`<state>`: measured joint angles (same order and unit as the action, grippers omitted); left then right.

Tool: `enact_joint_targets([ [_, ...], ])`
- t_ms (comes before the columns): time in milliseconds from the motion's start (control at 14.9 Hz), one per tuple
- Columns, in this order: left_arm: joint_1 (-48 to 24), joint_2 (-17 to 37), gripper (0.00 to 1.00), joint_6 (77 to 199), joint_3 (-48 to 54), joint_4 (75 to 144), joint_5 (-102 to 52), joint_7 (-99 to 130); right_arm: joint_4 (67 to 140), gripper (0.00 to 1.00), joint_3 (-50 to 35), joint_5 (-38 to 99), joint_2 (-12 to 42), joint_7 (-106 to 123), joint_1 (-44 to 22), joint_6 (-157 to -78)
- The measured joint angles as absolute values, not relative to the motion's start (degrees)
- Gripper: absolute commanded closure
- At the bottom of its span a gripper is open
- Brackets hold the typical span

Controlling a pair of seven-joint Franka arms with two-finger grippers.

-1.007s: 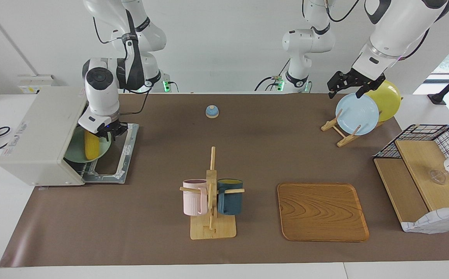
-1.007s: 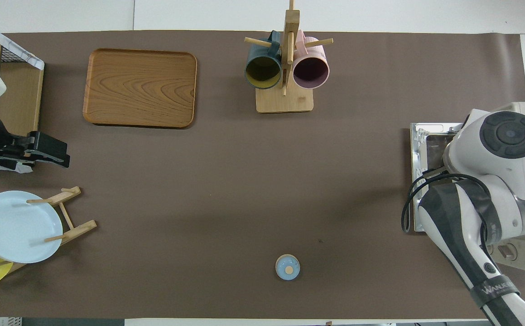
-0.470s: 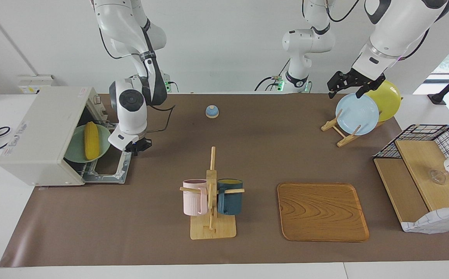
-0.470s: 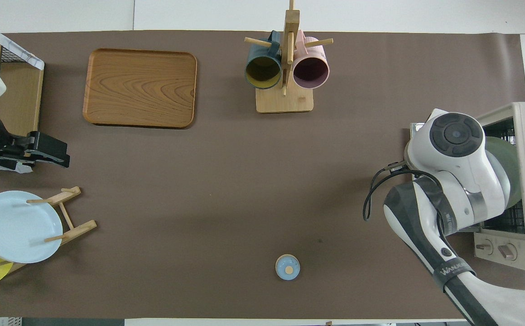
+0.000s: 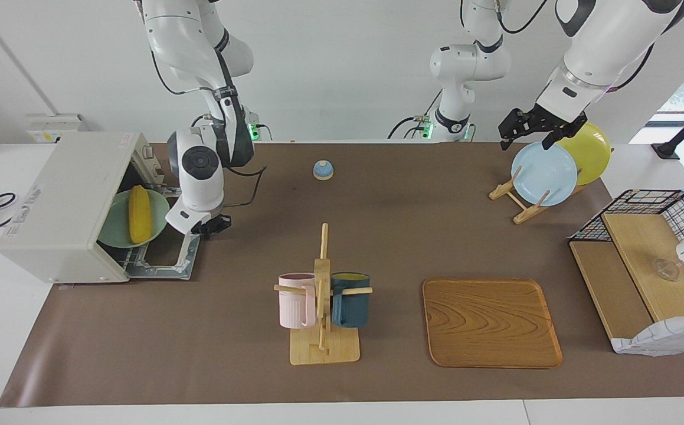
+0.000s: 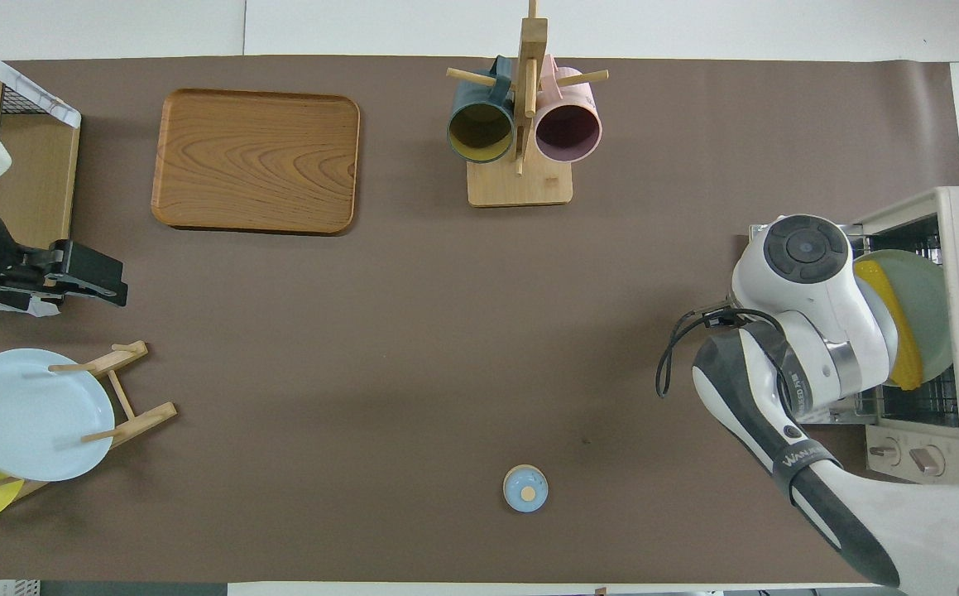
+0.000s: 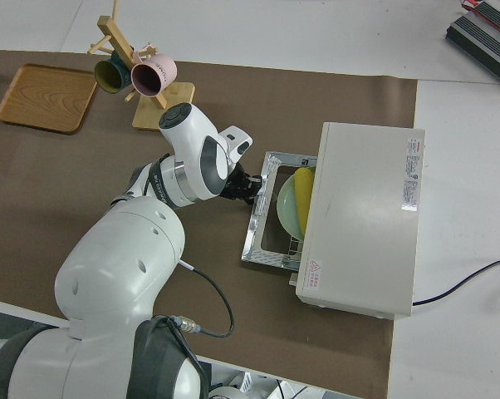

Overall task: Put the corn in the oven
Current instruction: 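Release the plate inside the oven and withdraw the right gripper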

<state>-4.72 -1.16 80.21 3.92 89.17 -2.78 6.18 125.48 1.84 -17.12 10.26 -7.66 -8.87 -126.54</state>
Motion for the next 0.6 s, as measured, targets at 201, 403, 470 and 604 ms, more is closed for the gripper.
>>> enact_joint_targets([
  [201,-4.72,-1.16,0.00,80.21,3.92,89.17,-2.78,6.18,125.58,1.00,1.89,-17.21,10.26,-7.66,-8.80,-125.47],
  [403,-4.72,-1.16,0.00,80.21,3.92,89.17,-2.78,6.18,125.50,1.00,1.69,-18.52,10.26,-7.66,-8.95,-124.21],
  [470,-4.72,-1.16,0.00,80.21,3.92,89.17,-2.78,6.18,125.37,1.00,1.54,-19.05,10.26,-7.66,-9.01,-123.79],
  [604,-4.72,-1.16,0.00,80.21,3.92,89.17,-2.78,6.18,124.55,1.00,1.41,-19.66,10.25,-7.66,-9.36,-121.95],
])
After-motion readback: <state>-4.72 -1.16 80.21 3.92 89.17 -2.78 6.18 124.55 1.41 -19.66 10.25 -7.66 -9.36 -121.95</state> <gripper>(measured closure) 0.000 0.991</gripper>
